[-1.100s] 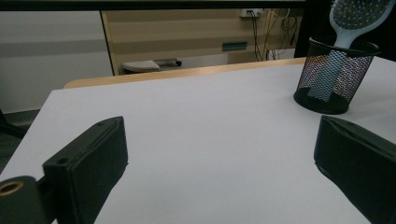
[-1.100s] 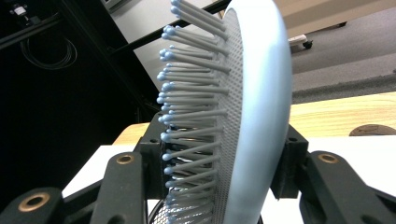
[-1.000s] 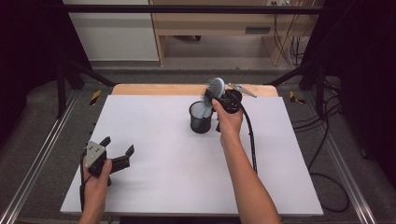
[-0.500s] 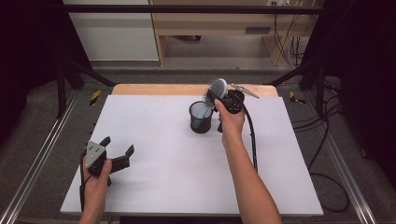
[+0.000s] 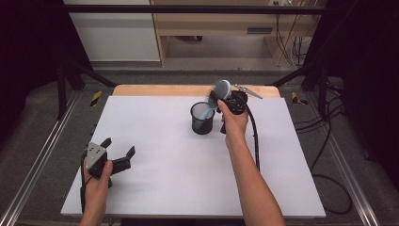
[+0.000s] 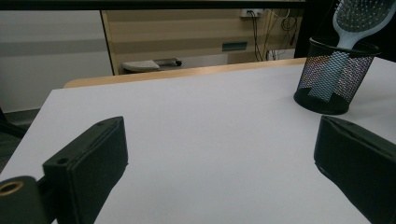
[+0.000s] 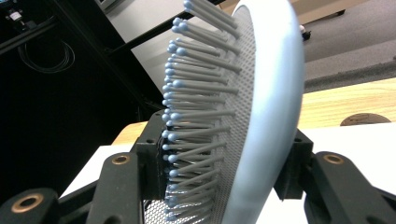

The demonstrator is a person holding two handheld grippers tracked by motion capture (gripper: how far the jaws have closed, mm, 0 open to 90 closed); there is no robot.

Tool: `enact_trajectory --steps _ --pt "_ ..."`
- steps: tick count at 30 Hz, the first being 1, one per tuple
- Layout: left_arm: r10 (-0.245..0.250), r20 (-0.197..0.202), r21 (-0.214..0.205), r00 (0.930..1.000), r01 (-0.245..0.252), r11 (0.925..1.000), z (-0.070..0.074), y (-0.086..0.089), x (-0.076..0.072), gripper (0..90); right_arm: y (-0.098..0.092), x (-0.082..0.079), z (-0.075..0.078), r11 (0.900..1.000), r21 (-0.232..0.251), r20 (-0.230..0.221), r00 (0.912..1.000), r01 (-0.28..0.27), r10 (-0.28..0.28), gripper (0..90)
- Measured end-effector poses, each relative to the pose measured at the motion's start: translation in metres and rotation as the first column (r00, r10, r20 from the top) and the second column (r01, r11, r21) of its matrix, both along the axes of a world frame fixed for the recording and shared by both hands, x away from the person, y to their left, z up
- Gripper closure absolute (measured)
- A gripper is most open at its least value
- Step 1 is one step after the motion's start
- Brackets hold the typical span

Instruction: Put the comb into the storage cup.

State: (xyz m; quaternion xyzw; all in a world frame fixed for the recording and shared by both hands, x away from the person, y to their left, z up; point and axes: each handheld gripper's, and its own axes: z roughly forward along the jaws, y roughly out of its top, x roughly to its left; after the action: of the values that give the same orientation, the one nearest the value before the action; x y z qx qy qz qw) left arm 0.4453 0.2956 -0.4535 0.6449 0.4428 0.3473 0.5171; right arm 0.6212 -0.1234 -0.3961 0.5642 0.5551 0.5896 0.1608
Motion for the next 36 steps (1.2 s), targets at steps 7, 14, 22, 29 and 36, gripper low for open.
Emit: enact_trajectory --steps 7,14,22,29,36 --pt "0.000 -0.001 -0.001 1.0000 0.000 1.0000 -0.0001 0.0001 0.0001 2.8 -0.0022 -0.0003 -0.0006 1.0000 0.001 -0.005 1.0000 -0.003 0.003 47.5" --pt "-0.001 -0.001 -0.001 1.0000 0.001 1.0000 -0.0002 -0.0005 0.0001 2.9 -0.0046 -0.0003 -0.0024 1.0000 -0.002 -0.006 1.0000 -0.002 0.002 46.5" --pt "-0.001 -0.001 0.000 1.0000 0.001 1.0000 -0.0003 -0.0008 0.0001 2.9 -0.0042 -0.0001 -0.0028 1.0000 -0.005 -0.001 1.0000 -0.006 0.006 45.0" --pt "-0.003 -0.002 -0.002 1.0000 0.003 1.0000 -0.0006 -0.0011 0.0004 2.9 -0.0030 -0.0006 -0.0025 0.9995 -0.031 -0.009 0.9999 -0.007 0.007 39.8" --pt "-0.001 0.008 -0.001 1.0000 0.001 1.0000 0.0008 -0.0019 0.0000 2.9 -0.0022 -0.0018 -0.0044 0.9984 -0.054 -0.024 0.9996 -0.015 0.014 26.5"
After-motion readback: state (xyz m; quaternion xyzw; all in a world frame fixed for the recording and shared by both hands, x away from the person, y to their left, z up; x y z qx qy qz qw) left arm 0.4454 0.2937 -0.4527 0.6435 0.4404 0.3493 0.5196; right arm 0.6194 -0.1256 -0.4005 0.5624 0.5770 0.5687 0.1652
